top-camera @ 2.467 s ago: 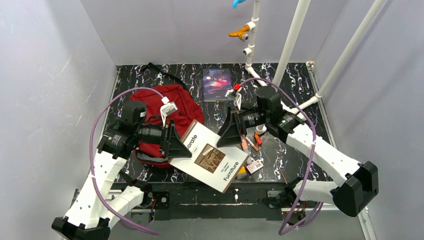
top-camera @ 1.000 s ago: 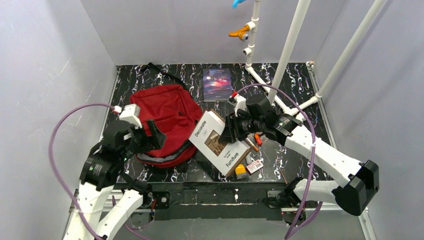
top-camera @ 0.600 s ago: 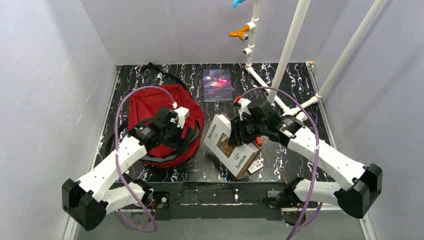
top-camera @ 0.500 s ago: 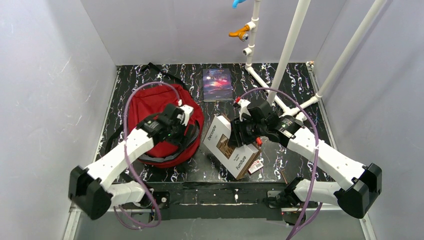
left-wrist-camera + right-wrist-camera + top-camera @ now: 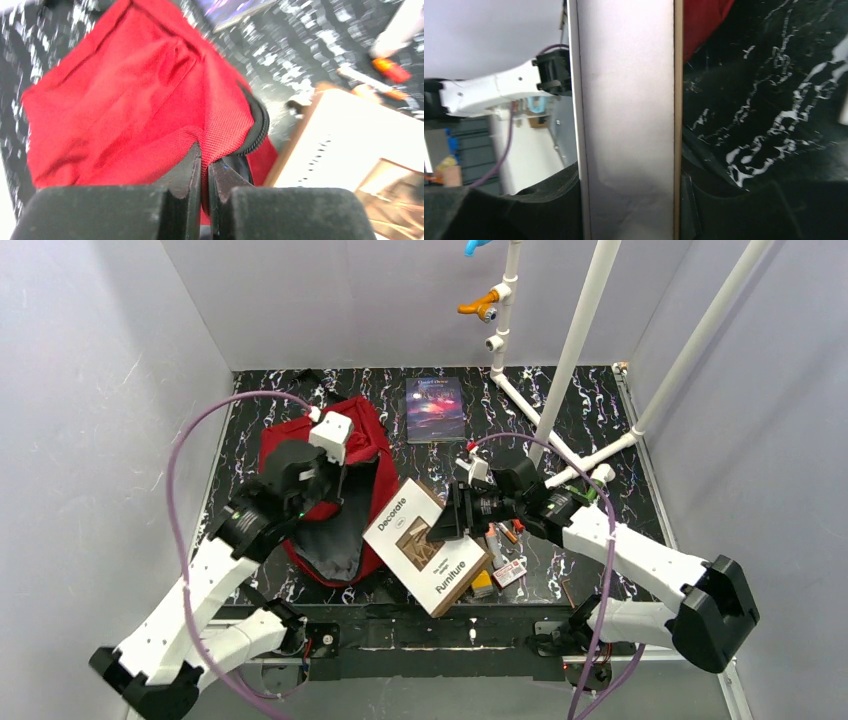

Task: Pack the student bag
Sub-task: Place the book in the student bag.

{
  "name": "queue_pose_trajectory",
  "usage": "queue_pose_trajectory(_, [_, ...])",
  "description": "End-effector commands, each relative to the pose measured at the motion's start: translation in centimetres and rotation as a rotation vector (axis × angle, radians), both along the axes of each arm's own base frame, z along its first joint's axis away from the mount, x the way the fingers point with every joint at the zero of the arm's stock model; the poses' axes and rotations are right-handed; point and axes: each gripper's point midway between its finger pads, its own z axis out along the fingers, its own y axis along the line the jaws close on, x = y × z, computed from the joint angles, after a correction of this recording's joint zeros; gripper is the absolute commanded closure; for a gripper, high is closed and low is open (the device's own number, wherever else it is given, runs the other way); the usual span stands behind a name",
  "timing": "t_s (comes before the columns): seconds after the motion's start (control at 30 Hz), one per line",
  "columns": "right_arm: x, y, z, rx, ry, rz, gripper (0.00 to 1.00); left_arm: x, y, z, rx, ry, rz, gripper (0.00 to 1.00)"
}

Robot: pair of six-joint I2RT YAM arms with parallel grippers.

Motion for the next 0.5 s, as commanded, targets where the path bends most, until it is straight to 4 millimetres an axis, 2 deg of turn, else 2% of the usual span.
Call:
queue_pose_trajectory(0.0, [1.3,3.7,4.2,0.23,0.057,-0.006,0.99,-1.2,-6.1,4.0,-0.146,-0.079,-0.354,1.0])
queue_pose_trajectory(0.13, [3.1,6.2,4.3,0.307,0.133,-0.042,0.99,-0.1,-7.3,4.3,-0.132,-0.083,-0.396,1.0])
queue_pose_trajectory(0.2, [3.6,7.4,5.1,0.359,0.171,-0.048,0.99,0.6,-7.4,4.4,-0.108,-0.103,-0.394,1.0])
queue_pose_trajectory(0.27, [4.0,8.2,4.9,0.352,0.179,-0.062,0.99,1.3,-7.3,4.3,-0.087,-0.112,-0.38,1.0])
queue_pose_trajectory(0.37, [4.9,8.5,3.1,0.271,0.155,-0.131,0.99,1.3,-7.9,3.8,-0.066,-0.101,-0.425,1.0])
queue_pose_trajectory(0.47, [6.5,8.9,0.9,0.196,0.12,-0.171,0.99,0.5,-8.5,2.8,-0.064,-0.075,-0.501,1.0])
